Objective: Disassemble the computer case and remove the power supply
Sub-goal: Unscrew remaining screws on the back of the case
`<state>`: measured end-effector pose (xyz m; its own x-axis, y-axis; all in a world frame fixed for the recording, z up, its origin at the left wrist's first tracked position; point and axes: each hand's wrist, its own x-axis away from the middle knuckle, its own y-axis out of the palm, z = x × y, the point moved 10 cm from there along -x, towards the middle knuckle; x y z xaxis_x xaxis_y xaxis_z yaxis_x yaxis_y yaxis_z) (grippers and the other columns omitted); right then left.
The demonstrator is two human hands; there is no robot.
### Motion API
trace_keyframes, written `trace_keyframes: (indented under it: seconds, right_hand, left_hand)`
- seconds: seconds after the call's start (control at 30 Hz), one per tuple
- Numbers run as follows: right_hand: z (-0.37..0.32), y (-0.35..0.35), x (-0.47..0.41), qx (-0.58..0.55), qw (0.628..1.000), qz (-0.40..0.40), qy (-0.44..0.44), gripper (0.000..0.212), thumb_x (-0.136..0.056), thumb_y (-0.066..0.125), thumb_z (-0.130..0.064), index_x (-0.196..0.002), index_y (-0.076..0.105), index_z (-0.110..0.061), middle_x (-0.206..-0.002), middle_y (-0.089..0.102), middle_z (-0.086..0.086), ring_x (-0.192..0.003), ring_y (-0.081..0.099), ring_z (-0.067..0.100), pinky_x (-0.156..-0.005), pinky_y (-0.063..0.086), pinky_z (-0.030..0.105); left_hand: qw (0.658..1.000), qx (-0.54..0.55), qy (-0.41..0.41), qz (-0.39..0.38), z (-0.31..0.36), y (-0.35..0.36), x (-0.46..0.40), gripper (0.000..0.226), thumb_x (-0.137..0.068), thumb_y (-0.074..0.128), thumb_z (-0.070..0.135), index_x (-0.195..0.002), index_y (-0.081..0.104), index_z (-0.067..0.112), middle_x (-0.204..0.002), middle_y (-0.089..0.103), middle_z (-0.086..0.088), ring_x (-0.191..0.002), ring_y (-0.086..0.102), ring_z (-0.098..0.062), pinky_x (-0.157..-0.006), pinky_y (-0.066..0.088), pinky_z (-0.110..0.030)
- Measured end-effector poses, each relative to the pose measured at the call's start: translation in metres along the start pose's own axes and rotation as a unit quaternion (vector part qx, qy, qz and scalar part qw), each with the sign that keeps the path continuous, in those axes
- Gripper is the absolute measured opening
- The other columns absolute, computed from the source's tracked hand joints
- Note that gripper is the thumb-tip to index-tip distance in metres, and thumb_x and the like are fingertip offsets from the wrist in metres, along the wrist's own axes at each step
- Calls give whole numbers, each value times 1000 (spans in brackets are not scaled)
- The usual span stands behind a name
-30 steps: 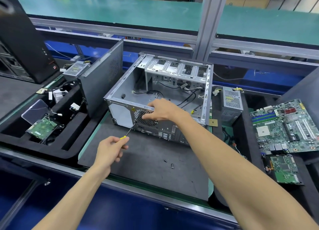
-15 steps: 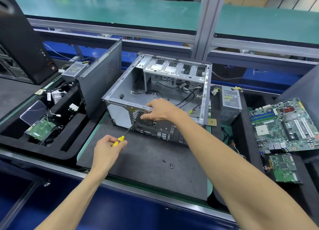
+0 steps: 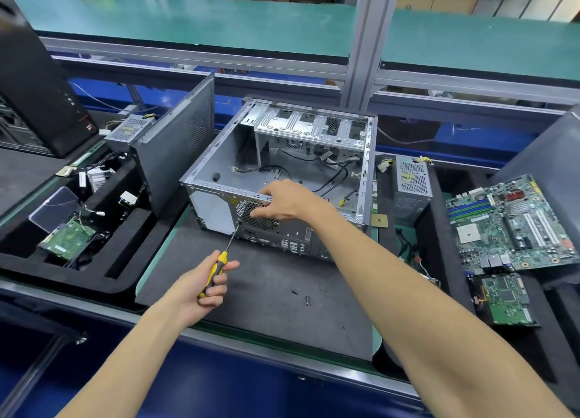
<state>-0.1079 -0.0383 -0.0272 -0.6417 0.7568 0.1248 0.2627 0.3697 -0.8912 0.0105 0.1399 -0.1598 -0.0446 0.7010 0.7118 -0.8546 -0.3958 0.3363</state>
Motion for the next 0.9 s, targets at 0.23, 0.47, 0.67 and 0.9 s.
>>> trace_keyframes:
  seconds: [0.23,0.47,0.67,0.9]
  right_hand:
    - [1,2,-1,-4,1000,-7,2,35,-88,66,-55,-80,65,-21,-55,64,-5,-53,58,7,-54,38,24]
    - [-2,0,0,5,1000,-5,-2,37,-89,66,-55,-66,52,-29,-55,60,-5,-54,54,8,-53,34,26]
    - [-1,1,2,2,1000,-12,5,34,-89,66,-56,-88,68,-22,-63,66,-3,-64,60,10,-59,39,27]
    - [-2,-2,2,0,1000,-9,5,36,-89,65,-56,-96,73,-22,-61,65,-3,-62,59,11,-58,40,26]
  left_hand:
    - [913,-249,254,202,55,-25,19,36,-86,76,38,-84,61,5,-65,67,-5,-40,37,-9,-36,27,-18]
    - [998,52,-29,-8,5,2,1,40,-104,47,38,-99,63,2,-56,46,3,-36,28,-5,-26,18,-16]
    - [925,-277,194,175,47,-13,17,39,-88,73,40,-84,47,11,-64,47,-2,-42,35,-14,-38,25,-20]
    - [980,-151,97,90,35,-9,8,35,-102,53,37,-88,64,7,-60,61,0,-39,39,-9,-34,28,-17]
